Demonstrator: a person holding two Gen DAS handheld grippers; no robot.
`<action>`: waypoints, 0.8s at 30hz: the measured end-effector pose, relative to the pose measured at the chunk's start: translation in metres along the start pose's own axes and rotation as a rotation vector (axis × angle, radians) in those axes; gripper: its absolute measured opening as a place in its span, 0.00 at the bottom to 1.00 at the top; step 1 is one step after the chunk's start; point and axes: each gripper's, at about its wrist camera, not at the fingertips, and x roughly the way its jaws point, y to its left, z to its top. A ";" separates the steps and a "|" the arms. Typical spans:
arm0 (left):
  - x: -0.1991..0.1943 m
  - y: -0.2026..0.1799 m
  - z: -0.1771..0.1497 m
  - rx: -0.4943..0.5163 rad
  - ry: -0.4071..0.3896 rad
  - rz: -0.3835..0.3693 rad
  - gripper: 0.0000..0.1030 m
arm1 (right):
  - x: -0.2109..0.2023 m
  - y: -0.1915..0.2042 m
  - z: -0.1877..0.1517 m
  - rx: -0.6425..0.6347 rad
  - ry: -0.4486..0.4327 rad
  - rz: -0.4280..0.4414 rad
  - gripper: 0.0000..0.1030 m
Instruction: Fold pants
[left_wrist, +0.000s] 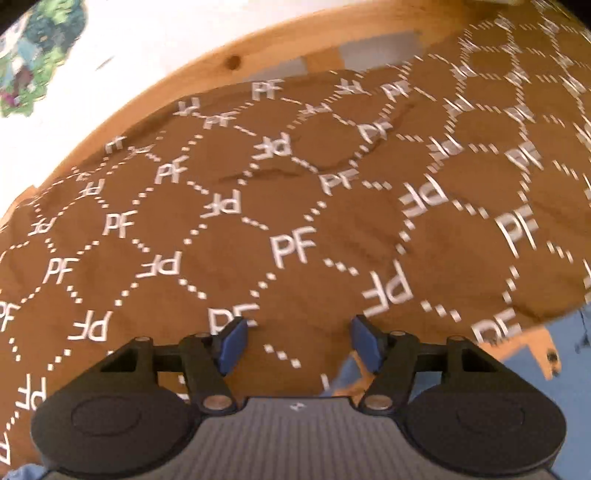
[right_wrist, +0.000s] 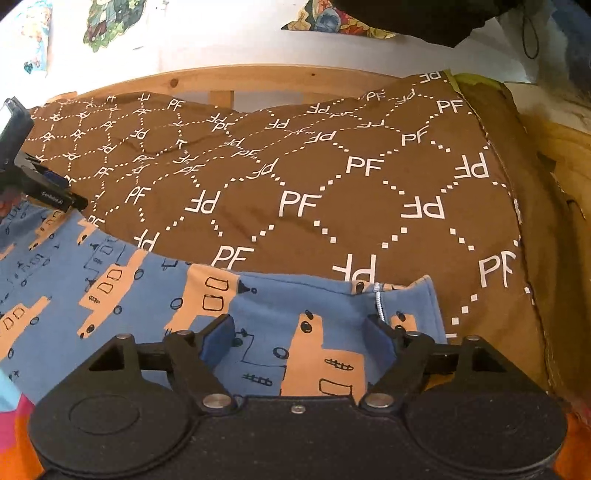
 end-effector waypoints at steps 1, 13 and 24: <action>-0.005 0.001 0.002 -0.023 -0.016 0.018 0.54 | -0.003 0.000 0.001 0.008 -0.006 -0.005 0.77; -0.080 -0.105 -0.024 0.080 -0.021 -0.294 0.87 | -0.045 -0.005 -0.005 0.092 0.070 -0.080 0.88; -0.108 -0.099 0.010 -0.009 0.077 -0.437 0.96 | -0.117 -0.026 -0.028 0.407 -0.010 -0.123 0.89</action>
